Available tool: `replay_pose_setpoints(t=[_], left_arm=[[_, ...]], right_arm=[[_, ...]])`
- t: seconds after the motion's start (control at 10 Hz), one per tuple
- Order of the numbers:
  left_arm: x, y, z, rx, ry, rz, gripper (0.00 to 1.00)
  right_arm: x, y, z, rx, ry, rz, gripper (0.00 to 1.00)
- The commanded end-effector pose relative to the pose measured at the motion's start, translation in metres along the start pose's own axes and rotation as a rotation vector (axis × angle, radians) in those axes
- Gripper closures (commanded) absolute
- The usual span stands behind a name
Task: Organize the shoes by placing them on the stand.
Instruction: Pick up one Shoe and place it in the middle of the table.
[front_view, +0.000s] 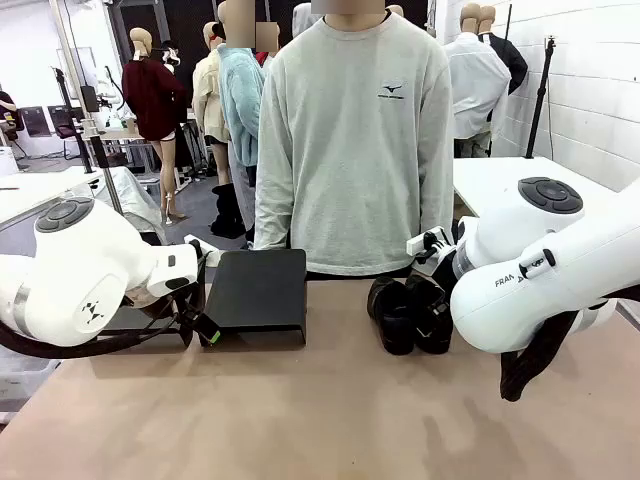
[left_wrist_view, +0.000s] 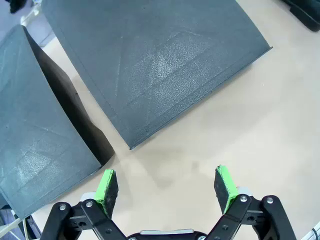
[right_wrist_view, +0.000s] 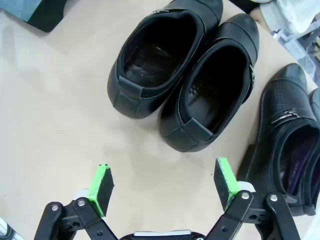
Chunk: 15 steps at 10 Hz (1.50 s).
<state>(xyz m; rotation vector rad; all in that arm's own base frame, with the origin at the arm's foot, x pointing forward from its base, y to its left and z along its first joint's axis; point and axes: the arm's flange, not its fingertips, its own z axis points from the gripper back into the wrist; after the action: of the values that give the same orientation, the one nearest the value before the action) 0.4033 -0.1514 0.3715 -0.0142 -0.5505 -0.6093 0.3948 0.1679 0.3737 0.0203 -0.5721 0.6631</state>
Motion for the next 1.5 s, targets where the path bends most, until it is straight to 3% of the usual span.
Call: replay_pose_setpoints(t=[0.0,1.2,1.4], left_arm=[[0.000,0.000,0.000,0.000,0.000,0.000,0.00],[0.000,0.000,0.000,0.000,0.000,0.000,0.00],[0.005,0.003,0.021,0.006,-0.021,-0.007,0.00]], right_arm=[[0.000,0.000,0.000,0.000,0.000,0.000,0.00],[0.000,0.000,0.000,0.000,0.000,0.000,0.00],[-0.003,-0.017,0.042,-0.040,-0.060,0.008,0.00]])
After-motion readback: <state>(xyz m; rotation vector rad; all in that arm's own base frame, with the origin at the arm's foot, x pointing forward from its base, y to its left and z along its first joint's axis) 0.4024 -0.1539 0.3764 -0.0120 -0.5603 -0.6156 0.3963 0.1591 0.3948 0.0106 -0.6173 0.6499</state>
